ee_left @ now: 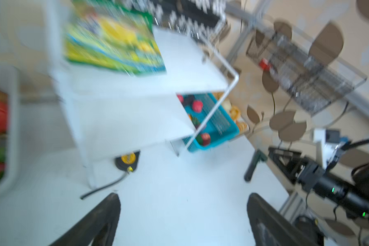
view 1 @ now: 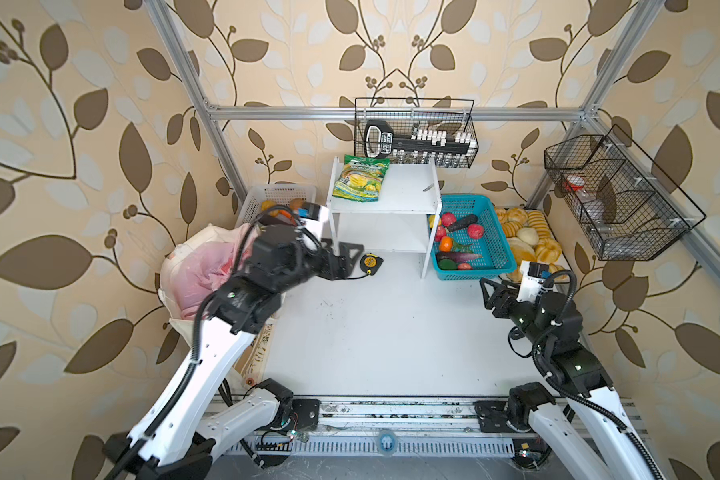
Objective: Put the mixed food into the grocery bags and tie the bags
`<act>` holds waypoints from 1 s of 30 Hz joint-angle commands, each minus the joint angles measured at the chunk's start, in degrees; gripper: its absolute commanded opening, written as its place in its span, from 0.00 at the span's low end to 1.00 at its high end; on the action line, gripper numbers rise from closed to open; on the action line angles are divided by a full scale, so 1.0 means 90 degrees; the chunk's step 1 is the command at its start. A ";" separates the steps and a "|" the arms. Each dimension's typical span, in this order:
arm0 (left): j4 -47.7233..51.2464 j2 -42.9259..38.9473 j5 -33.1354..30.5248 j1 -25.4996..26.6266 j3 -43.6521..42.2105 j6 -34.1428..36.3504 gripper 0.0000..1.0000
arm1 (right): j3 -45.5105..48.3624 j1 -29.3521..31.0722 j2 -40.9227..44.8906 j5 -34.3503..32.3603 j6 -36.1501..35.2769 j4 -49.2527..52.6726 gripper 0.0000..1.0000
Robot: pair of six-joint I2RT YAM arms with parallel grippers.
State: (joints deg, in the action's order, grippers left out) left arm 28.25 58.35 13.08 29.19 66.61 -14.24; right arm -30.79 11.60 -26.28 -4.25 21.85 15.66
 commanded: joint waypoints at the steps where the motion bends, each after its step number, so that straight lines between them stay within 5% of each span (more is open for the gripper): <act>1: -0.1052 0.0210 -0.0733 0.0207 -0.1140 0.0144 0.99 | 0.0653 -0.0009 0.0372 -0.1478 -0.1080 -0.0807 0.83; 6: -0.2341 0.0052 -0.3272 0.0190 -0.2874 0.0138 0.99 | 0.1550 -0.0065 0.0367 -0.2104 -0.1835 -0.1859 0.86; 11: -0.3402 0.0596 -0.5053 -0.0129 -0.3750 0.0846 0.99 | 0.2505 -0.0191 -0.0400 -0.2435 -0.2547 -0.3755 0.85; 15: -0.3470 0.1058 -0.4291 -0.1263 -0.3612 0.0955 0.99 | 0.2802 -0.0592 -0.1386 -0.2008 -0.2523 -0.5175 0.84; 21: -0.4403 0.1678 -0.4135 -0.2106 -0.3569 0.1371 0.99 | 0.2719 -0.1191 -0.2897 -0.0428 -0.2479 -0.6489 0.84; 30: -0.5465 0.2346 -0.4136 -0.2394 -0.3958 0.1349 0.99 | 0.2233 -0.1643 -0.3635 0.0985 -0.2705 -0.6145 0.84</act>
State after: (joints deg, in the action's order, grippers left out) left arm -14.74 78.59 -24.18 8.14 31.94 -1.65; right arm -7.27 -2.79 -57.28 -2.98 -0.30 -39.13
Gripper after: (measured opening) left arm 0.988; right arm 0.839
